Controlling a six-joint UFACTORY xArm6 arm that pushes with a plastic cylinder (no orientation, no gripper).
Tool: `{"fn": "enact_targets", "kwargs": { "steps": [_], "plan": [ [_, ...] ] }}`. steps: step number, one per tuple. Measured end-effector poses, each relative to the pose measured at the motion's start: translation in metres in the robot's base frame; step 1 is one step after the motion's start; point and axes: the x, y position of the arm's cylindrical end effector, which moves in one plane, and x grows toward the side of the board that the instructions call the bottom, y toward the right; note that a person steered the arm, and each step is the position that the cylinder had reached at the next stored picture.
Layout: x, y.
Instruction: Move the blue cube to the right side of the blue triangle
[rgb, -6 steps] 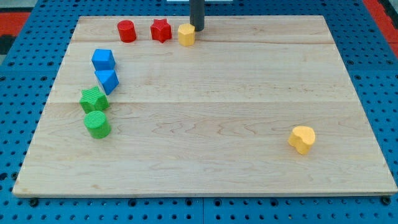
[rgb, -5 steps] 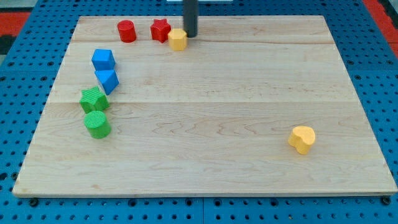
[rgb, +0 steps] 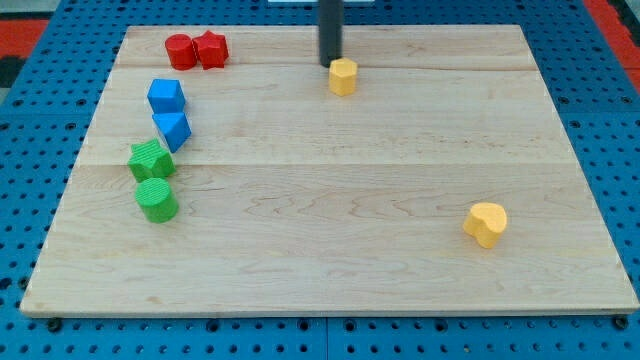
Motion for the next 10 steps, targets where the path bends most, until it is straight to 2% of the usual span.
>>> {"fn": "enact_targets", "kwargs": {
  "steps": [3,4,5,6,7,8,9,10],
  "plan": [
    [0.050,-0.025],
    [0.067,0.049],
    [0.046,0.065],
    [0.050,0.069],
    [0.085,0.069],
    [0.116,0.120],
    [0.083,0.123],
    [0.107,0.137]
  ]
}}
